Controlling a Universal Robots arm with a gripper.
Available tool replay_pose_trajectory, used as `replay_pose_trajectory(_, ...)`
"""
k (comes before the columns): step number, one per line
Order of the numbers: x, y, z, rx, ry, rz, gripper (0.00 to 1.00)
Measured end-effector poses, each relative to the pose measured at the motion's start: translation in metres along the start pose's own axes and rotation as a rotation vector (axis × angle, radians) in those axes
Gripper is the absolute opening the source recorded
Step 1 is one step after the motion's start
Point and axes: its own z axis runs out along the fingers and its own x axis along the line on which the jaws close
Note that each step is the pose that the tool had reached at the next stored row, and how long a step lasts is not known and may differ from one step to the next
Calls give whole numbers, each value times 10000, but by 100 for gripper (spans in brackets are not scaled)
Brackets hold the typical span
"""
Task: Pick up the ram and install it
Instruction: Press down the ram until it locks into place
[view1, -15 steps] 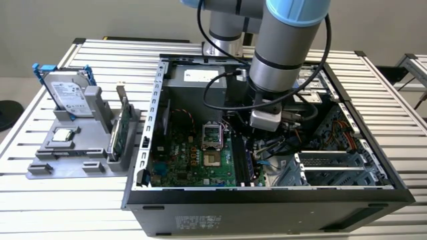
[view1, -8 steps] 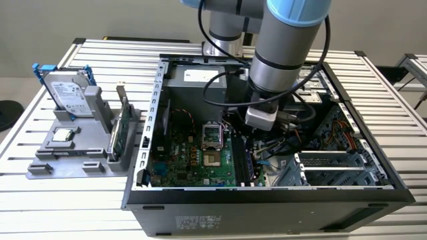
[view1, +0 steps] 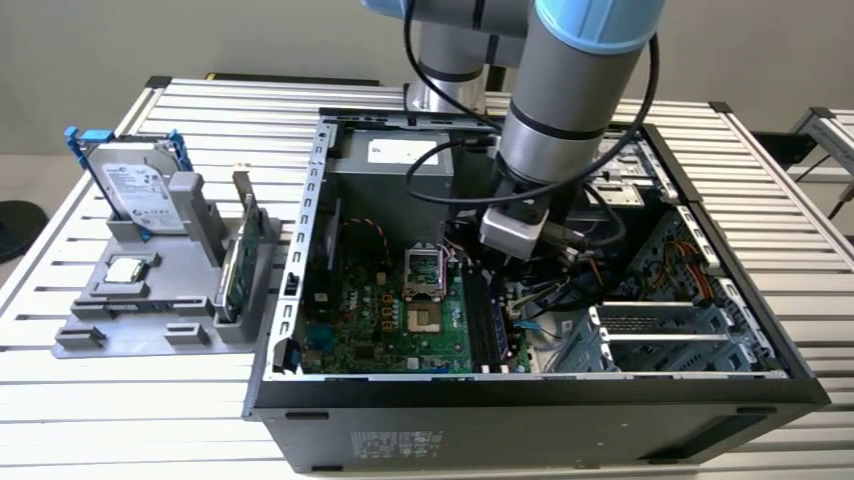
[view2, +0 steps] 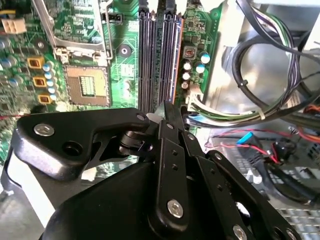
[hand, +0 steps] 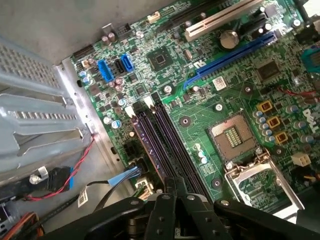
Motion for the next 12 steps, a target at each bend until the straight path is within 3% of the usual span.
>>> replay_pose_trajectory(12,-1,1,0,-8,-116,1499,0)
